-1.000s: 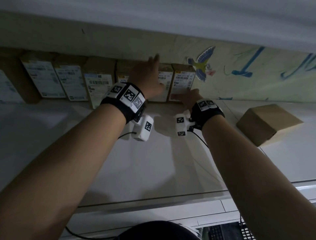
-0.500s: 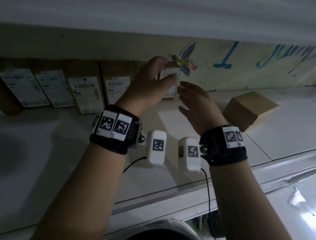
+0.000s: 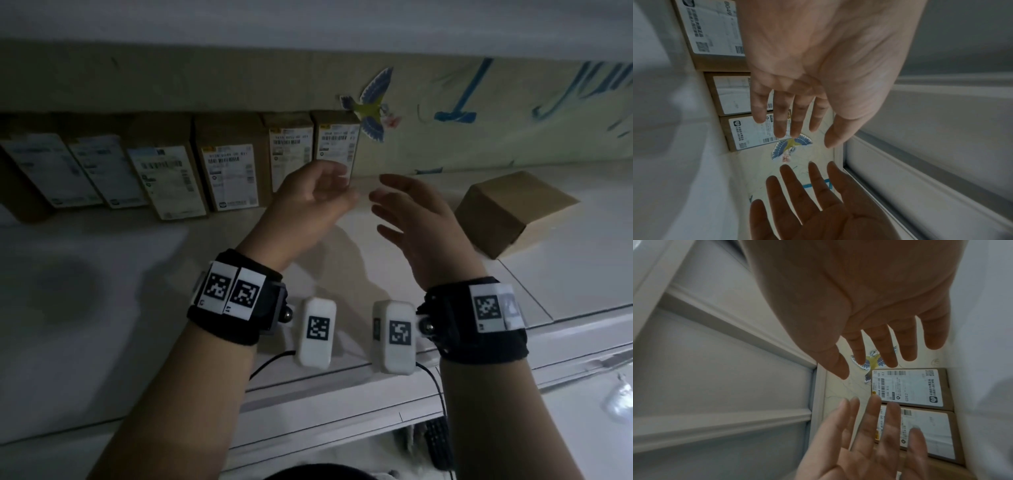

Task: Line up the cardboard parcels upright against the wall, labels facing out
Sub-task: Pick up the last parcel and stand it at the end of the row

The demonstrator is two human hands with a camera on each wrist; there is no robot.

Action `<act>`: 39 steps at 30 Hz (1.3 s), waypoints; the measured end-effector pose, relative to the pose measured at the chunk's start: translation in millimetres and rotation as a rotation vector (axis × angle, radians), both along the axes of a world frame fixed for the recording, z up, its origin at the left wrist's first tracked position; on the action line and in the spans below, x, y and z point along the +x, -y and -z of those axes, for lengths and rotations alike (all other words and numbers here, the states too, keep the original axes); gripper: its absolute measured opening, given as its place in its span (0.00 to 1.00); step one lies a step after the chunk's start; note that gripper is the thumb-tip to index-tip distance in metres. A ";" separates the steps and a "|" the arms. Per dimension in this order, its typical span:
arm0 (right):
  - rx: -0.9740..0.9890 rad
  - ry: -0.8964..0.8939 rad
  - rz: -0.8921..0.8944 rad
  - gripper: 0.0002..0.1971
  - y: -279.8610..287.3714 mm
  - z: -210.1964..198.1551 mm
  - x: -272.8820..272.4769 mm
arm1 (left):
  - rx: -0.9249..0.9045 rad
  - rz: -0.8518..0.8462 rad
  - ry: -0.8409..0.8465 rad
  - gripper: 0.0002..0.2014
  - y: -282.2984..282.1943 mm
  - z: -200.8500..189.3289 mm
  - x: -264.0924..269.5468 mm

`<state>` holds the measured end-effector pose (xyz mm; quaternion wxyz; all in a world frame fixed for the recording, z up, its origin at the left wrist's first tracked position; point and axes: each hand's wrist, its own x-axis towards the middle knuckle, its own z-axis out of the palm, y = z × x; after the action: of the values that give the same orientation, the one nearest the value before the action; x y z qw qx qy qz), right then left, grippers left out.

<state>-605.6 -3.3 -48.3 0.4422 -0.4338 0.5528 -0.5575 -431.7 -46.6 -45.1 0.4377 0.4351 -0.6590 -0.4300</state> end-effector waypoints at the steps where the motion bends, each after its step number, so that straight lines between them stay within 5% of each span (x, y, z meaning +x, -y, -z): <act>1: 0.004 -0.007 -0.012 0.18 0.7 0.6 -2.1 | 0.010 -0.010 -0.013 0.18 -0.4 1.6 -3.2; 6: 0.002 -0.014 -0.052 0.23 -4.3 4.6 -20.5 | 0.053 -0.037 -0.006 0.21 -4.0 10.7 -25.0; 23: -0.164 -0.020 0.011 0.16 -12.5 -6.5 -151.0 | 0.183 -0.132 -0.114 0.16 -4.6 27.4 -162.6; 34: -0.313 0.022 0.223 0.15 5.3 -4.2 -241.1 | 0.247 -0.093 -0.054 0.18 -1.9 33.0 -228.5; 39: -0.187 -0.051 0.448 0.21 24.1 5.0 -271.2 | 0.270 -0.064 0.005 0.17 -0.2 33.7 -244.9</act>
<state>-876.8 -27.4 -53.3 0.2513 -0.3536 0.5921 -0.6791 -676.6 -46.4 -78.8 0.3870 0.5118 -0.5818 -0.4998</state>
